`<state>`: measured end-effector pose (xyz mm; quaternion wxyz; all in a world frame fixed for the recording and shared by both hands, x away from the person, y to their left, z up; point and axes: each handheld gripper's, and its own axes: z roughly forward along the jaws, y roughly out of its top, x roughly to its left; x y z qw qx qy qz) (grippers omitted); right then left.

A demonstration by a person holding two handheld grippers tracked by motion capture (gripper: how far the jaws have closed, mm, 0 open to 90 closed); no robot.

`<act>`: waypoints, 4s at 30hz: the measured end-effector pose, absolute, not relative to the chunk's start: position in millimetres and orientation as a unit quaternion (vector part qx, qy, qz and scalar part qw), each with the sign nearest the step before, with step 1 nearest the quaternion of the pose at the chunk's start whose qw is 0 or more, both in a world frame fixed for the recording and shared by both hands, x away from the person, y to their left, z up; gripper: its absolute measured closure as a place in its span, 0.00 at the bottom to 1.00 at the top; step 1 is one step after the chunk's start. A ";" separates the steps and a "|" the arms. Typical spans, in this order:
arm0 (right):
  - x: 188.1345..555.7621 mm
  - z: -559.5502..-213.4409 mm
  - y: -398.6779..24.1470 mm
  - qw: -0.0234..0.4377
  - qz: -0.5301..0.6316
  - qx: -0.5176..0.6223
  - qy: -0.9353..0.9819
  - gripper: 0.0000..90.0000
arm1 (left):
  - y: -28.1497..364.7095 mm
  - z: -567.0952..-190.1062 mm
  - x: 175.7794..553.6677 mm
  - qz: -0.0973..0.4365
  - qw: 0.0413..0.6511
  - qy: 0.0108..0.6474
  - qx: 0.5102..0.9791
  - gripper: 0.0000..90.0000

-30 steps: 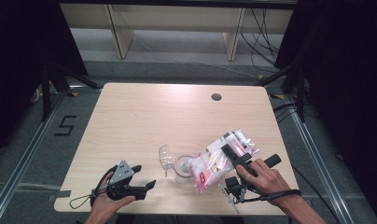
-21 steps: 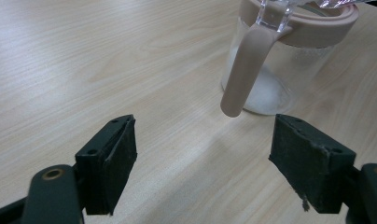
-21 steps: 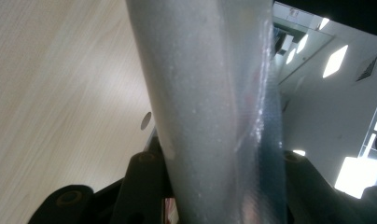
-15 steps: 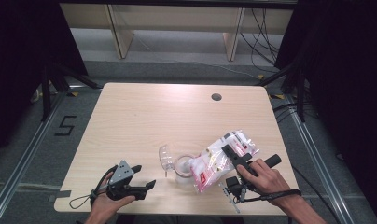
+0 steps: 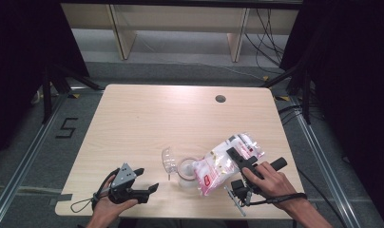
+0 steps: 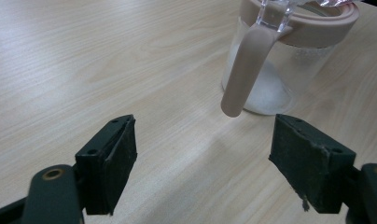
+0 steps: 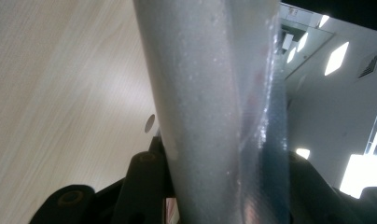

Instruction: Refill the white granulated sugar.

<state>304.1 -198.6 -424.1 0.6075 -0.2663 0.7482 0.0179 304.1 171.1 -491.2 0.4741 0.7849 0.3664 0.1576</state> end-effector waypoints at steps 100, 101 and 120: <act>305.8 -417.1 -196.2 0.598 0.009 -0.284 0.749 0.79 | 171.3 -491.3 303.7 0.156 0.476 0.373 0.781 0.25; 305.7 -417.1 -196.1 0.599 0.009 -0.284 0.749 0.79 | 171.4 -491.3 303.8 0.156 0.476 0.373 0.781 0.25; 305.8 -417.0 -196.1 0.600 0.011 -0.284 0.748 0.80 | 171.6 -491.2 303.7 0.156 0.476 0.373 0.781 0.25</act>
